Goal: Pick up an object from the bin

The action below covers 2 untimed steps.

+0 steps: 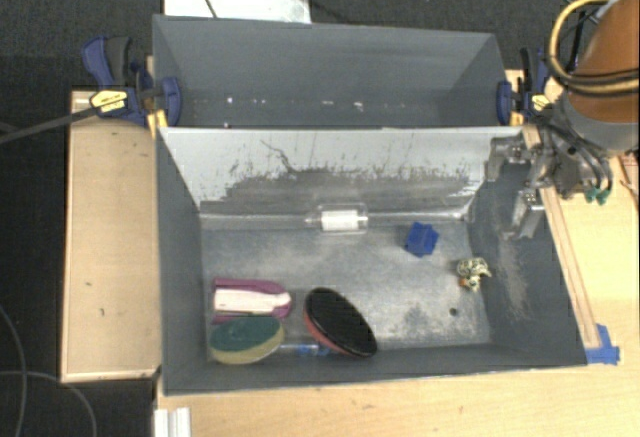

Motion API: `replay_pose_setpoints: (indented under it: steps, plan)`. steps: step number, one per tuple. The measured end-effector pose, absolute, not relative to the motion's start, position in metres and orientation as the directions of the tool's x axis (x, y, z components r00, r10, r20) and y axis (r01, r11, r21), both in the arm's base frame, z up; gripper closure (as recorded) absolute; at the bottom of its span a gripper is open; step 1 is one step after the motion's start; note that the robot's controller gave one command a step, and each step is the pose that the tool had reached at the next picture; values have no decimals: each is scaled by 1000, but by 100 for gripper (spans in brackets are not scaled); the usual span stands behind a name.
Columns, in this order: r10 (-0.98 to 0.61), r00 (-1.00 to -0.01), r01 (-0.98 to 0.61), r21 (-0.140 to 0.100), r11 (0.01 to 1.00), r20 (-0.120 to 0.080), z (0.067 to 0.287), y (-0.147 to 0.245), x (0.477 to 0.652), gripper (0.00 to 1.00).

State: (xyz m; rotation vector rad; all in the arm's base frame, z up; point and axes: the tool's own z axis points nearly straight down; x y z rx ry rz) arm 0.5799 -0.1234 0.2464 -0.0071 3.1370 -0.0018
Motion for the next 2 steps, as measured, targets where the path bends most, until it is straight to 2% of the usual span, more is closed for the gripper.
replay_pose_setpoints:
  steps: [1, 2]
  plan:
    - [-102, -995, -102, 4, 995, 4, 144, 1, 551, 0]
    - [-293, -956, -293, 2, 956, 0, 123, 49, 526, 0]
